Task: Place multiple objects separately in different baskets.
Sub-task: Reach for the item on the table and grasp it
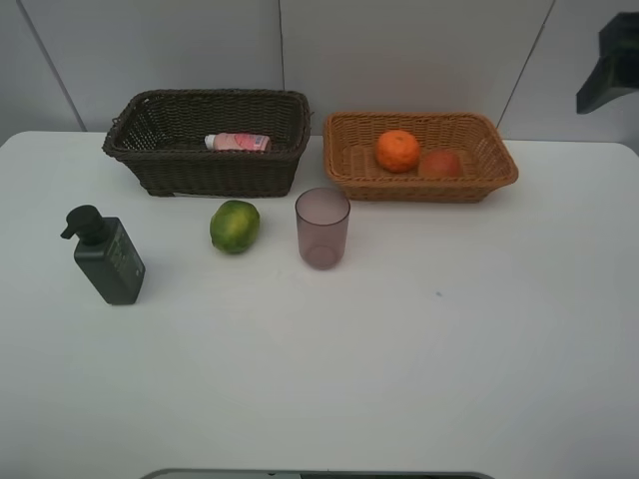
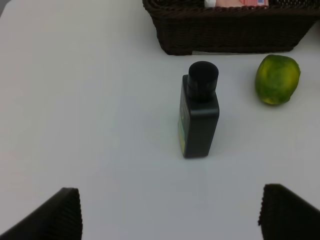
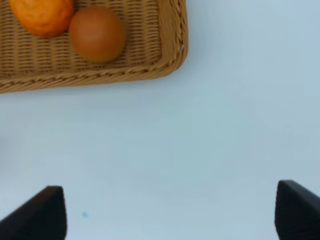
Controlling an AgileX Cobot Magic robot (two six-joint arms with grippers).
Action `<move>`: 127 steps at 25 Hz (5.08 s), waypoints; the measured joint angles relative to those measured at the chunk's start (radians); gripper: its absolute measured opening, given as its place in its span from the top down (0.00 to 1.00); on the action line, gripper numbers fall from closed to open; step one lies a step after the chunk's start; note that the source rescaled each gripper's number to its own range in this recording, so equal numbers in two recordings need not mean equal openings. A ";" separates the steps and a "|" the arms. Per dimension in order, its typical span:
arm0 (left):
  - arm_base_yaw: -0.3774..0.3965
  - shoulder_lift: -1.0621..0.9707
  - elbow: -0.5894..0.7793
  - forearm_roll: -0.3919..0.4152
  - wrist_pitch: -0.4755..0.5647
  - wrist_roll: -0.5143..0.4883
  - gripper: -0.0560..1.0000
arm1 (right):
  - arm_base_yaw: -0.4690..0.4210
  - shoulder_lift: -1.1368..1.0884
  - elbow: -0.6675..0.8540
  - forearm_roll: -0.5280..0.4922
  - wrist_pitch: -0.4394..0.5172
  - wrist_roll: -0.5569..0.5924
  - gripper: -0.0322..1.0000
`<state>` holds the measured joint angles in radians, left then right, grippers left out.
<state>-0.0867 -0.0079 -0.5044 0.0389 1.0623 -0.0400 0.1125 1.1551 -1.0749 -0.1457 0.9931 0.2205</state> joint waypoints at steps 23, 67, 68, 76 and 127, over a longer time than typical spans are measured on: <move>0.000 0.000 0.000 0.000 0.000 0.000 0.08 | 0.000 -1.086 0.390 0.004 0.047 -0.048 0.18; 0.000 0.000 0.000 0.000 0.000 0.000 0.08 | -0.139 -1.154 0.551 0.095 0.066 -0.160 0.18; 0.000 0.000 0.000 0.000 0.000 0.000 0.08 | -0.139 -1.154 0.551 0.095 0.066 -0.160 0.18; 0.000 0.000 0.000 0.000 0.000 0.000 0.08 | -0.139 -1.154 0.551 0.095 0.066 -0.161 0.18; -0.077 1.372 -0.428 0.012 -0.180 -0.132 0.07 | -0.139 -1.154 0.551 0.094 0.066 -0.161 0.18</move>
<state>-0.1640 1.3645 -0.9320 0.0506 0.8823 -0.1717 -0.0268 0.0013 -0.5237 -0.0513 1.0586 0.0592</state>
